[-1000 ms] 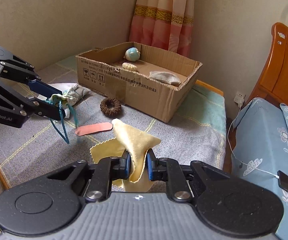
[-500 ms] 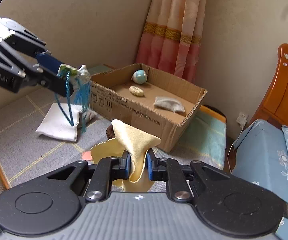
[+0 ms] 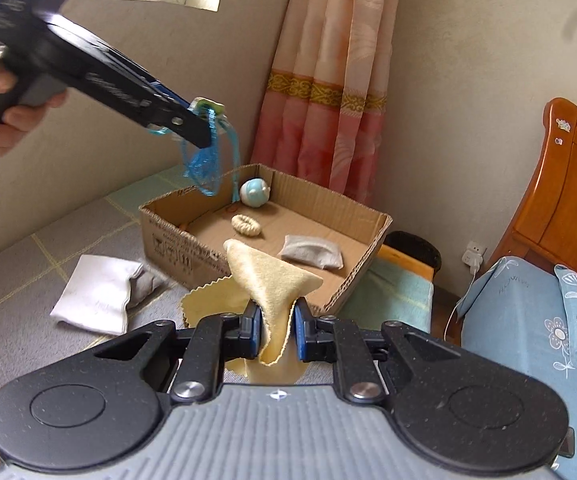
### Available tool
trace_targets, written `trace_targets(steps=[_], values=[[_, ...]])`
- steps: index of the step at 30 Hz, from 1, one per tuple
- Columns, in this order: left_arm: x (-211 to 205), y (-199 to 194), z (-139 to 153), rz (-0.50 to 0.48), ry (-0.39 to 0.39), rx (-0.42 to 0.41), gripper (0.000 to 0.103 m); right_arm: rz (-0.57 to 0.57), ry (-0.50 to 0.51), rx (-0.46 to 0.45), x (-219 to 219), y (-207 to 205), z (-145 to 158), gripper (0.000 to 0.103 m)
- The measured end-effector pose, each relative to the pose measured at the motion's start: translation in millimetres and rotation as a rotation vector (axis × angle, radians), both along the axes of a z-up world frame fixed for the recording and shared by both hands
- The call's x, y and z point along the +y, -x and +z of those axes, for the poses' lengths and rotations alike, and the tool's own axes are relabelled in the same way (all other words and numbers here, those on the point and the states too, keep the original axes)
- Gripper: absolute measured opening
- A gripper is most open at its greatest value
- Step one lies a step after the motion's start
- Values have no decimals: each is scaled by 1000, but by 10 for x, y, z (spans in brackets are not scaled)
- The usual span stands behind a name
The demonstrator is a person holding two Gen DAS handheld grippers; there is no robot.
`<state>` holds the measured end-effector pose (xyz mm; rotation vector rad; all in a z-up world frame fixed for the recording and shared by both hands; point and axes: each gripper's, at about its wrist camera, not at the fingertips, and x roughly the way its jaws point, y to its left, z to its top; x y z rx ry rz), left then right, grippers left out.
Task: Organize soft objects
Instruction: 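Carry the pouch and yellow cloth into the box and open both tools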
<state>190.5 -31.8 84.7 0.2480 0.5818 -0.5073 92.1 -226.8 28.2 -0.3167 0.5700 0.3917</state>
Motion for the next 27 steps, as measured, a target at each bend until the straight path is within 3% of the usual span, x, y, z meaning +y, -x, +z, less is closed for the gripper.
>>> trace_targets(steps=[1, 3, 9, 17, 27], values=[[1, -28, -21, 11, -1, 1, 84, -1, 5, -3, 4, -11, 3, 19], [28, -38, -54, 51, 10, -33, 102, -4, 5, -3, 4, -42, 11, 19], [159, 105, -117, 99, 14, -48, 102, -13, 2, -1, 22, -129, 20, 19], [321, 636, -297, 221, -16, -66, 102, -19, 1, 10, 127, -317, 66, 19], [423, 1068, -669, 303, -38, -14, 102, -90, -32, 70, 294, -877, 48, 19]])
